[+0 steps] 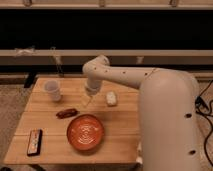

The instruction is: Place the pepper on the white sponge

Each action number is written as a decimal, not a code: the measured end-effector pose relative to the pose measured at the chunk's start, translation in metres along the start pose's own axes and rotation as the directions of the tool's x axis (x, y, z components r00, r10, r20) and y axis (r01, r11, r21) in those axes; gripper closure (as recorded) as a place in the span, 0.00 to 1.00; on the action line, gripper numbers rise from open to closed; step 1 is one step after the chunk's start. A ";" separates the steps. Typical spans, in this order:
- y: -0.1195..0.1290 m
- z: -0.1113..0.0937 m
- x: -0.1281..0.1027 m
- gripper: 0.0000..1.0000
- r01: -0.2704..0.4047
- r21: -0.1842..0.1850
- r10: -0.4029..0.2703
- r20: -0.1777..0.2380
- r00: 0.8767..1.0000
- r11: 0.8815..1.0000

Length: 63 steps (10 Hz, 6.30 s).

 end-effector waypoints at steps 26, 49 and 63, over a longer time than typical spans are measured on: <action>-0.044 0.063 0.079 0.94 0.306 -0.004 -0.305 0.090 0.948 0.952; 0.173 0.005 -0.060 0.94 -0.173 0.003 0.173 -0.015 0.985 0.985; 0.158 0.020 -0.086 0.90 -0.161 0.001 0.161 0.042 0.986 0.987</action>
